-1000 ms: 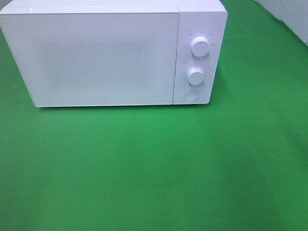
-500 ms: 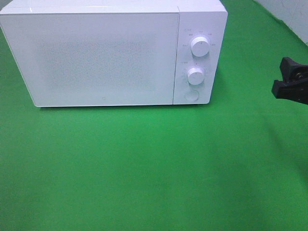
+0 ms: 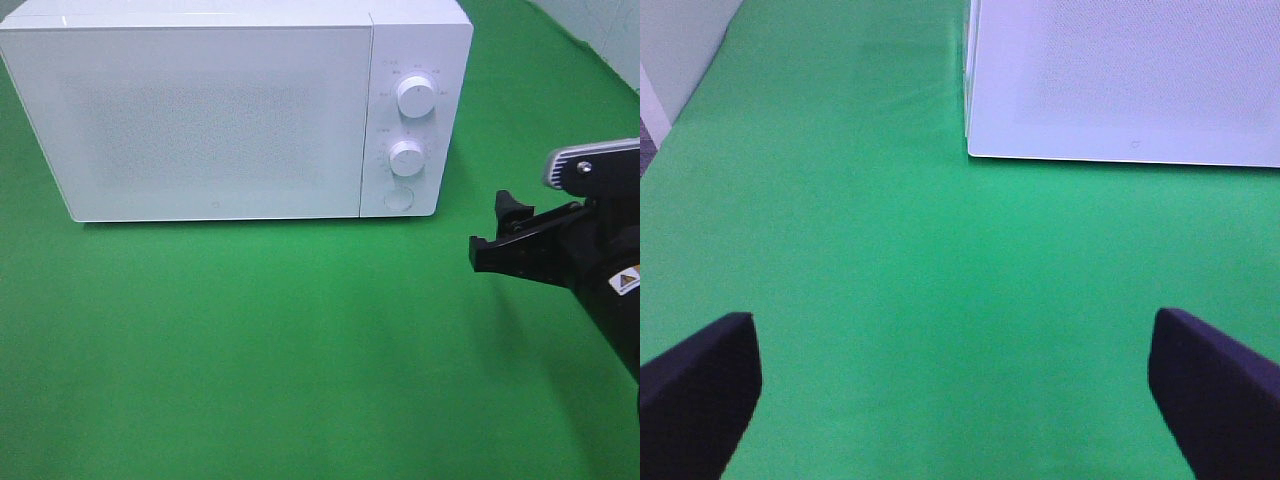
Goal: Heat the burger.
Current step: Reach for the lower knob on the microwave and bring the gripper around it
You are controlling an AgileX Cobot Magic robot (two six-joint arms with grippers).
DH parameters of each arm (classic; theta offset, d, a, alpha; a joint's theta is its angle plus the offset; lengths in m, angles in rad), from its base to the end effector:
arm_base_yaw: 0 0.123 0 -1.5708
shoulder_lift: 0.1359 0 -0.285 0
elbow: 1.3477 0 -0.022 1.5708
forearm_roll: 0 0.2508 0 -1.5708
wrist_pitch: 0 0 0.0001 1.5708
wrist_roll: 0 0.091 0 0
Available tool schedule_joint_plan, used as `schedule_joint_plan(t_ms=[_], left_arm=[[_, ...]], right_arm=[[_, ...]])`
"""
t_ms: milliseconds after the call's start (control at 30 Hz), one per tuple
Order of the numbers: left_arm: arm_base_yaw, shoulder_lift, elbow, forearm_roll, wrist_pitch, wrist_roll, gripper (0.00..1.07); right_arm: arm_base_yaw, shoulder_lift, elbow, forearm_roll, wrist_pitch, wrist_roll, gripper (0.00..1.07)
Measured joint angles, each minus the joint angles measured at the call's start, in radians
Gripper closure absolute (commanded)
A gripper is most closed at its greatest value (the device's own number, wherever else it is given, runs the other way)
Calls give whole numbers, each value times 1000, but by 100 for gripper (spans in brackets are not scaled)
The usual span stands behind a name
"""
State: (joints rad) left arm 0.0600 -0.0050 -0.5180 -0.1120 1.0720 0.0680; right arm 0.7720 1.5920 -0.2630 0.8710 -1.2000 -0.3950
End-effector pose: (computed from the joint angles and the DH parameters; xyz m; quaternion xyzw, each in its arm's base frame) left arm -0.0079 -0.0094 0.2817 0.0065 0.8488 -0.0222 0.5282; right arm 0.1948 0.0992 0.1606 -0.0413 0.7568 -0.0572 0.6498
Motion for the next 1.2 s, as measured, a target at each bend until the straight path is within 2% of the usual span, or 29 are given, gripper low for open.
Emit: schedule_joint_plan(t_ms=[300, 533, 1000, 1200], left_arm=[[0, 0, 0, 0, 0, 0, 9], [0, 0, 0, 0, 0, 0, 9], [0, 0, 0, 0, 0, 0, 9], [0, 0, 0, 0, 0, 0, 9]], right_arm=[[55, 99, -123, 19, -3, 0, 33], [55, 184, -237, 26, -5, 0, 33], [50, 306, -371, 26, -5, 0, 33], [14, 353, -439, 1, -12, 0, 33]])
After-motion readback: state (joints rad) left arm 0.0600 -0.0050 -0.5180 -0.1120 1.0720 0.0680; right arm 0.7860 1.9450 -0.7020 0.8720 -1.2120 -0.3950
